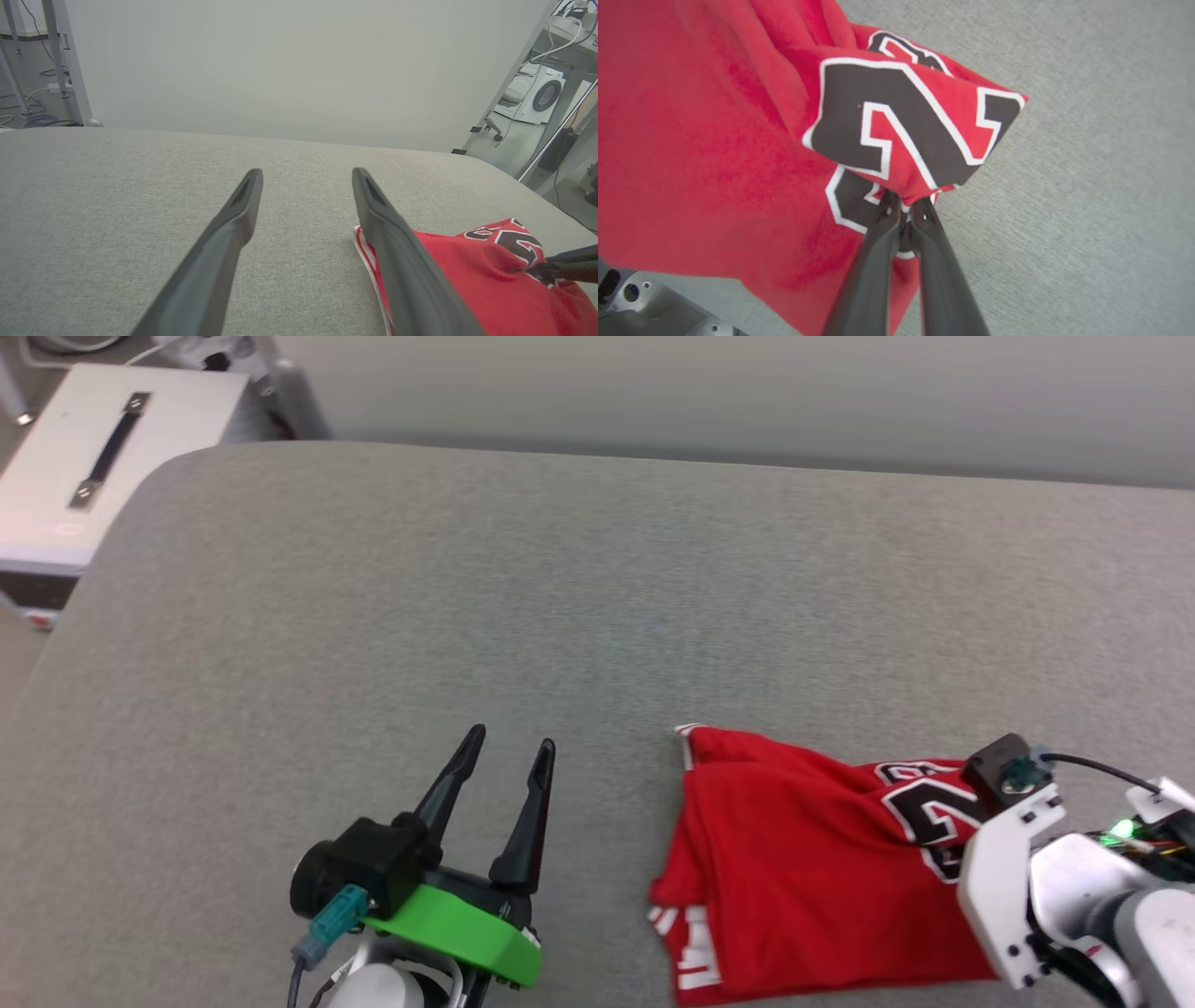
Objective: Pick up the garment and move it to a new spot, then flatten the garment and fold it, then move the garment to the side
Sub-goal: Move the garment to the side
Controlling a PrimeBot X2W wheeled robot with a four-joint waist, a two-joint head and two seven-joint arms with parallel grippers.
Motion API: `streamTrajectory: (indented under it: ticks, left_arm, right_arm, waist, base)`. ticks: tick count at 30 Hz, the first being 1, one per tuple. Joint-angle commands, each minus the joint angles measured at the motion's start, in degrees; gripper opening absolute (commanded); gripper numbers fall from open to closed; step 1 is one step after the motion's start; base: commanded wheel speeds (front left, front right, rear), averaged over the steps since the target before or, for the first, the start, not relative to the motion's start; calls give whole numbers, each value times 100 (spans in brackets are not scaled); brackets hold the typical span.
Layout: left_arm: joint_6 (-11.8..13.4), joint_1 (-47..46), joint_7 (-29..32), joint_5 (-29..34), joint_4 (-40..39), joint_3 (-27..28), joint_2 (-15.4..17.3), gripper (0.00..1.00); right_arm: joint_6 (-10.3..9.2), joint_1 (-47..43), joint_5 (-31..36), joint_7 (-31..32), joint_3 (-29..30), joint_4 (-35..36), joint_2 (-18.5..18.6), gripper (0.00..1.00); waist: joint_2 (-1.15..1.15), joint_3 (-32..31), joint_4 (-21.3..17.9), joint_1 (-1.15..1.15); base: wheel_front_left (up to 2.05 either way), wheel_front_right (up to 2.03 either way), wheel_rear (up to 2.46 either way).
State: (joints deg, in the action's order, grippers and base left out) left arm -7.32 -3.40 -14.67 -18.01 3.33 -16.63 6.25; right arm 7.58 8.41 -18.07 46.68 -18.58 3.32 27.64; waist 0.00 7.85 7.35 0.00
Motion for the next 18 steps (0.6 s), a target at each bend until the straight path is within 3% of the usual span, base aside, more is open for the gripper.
streamTrajectory:
  ticks: [1,6,10,16,18]
  left_arm:
    - [-17,18,-33,-31,-17,-49,45,100]
    - [-17,-142,-33,100,-23,-363,36,100]
    - [-17,-324,-33,259,-62,-527,-16,100]
    - [-17,-747,-33,339,-120,-882,60,100]
    - [-17,-925,-33,350,-132,-961,133,100]
  right_arm:
    - [-9,137,44,-38,-72,71,227,0]
    - [-9,449,109,-283,-467,199,1444,0]
    - [-9,689,134,-619,-613,105,2155,0]
    - [-9,1153,381,-1347,-713,-366,2830,0]
    - [-9,1295,419,-1603,-641,-632,2851,0]
  waist:
    - [0,2,-562,0]
    - [0,269,-1106,0]
    - [0,599,-1450,0]
    - [0,1274,-1831,0]
    - [0,1518,-1924,0]
  base:
    - [0,0,0]
    - [0,0,0]
    - [0,0,0]
    - [0,0,0]
    - [0,0,0]
